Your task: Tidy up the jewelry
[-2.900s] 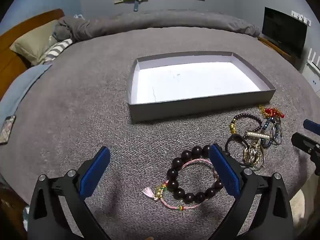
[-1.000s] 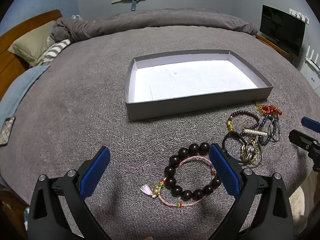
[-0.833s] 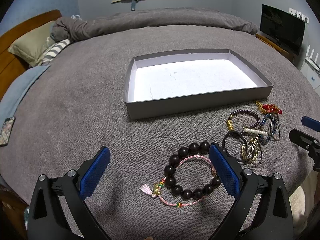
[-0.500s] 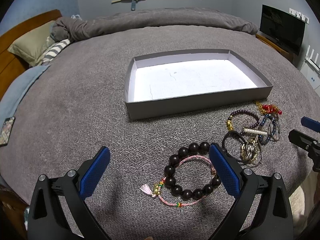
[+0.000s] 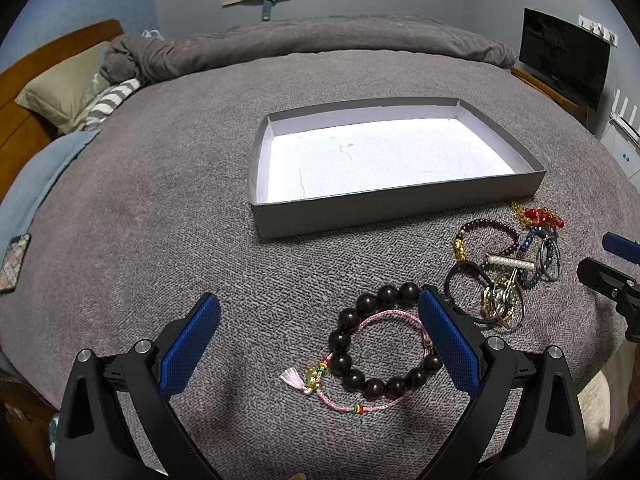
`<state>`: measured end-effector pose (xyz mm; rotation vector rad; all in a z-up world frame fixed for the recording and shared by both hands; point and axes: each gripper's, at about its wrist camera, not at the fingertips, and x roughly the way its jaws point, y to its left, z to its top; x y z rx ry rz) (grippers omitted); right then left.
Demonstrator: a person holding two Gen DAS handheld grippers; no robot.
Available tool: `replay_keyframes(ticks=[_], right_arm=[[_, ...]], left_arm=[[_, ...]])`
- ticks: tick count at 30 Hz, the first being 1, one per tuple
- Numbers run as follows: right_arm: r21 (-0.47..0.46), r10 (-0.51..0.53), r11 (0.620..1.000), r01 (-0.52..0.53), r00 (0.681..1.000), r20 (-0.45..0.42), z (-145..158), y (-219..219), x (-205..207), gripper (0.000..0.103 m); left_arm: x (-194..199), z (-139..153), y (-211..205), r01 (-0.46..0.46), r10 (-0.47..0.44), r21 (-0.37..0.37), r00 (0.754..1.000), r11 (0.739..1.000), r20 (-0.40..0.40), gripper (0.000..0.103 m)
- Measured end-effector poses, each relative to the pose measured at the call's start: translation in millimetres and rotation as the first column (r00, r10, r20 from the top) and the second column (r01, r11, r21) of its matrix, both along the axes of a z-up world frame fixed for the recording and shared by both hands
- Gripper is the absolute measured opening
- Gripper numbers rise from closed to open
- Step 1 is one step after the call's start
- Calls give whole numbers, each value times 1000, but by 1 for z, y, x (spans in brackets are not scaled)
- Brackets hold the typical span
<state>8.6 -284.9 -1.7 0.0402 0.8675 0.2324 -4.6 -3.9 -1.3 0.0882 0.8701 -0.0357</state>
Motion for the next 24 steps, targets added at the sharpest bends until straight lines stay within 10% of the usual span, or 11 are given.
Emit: replay_keyframes(ticks=[22, 24], right_arm=[[-1, -76, 997, 76, 997, 33, -5, -26, 23, 97], [-13, -87, 996, 87, 995, 39, -6, -29, 27, 85]], left_arm=[[-1, -6, 11, 63, -62, -73, 998, 995, 13, 100], [-1, -7, 15, 66, -65, -68, 998, 996, 15, 100]])
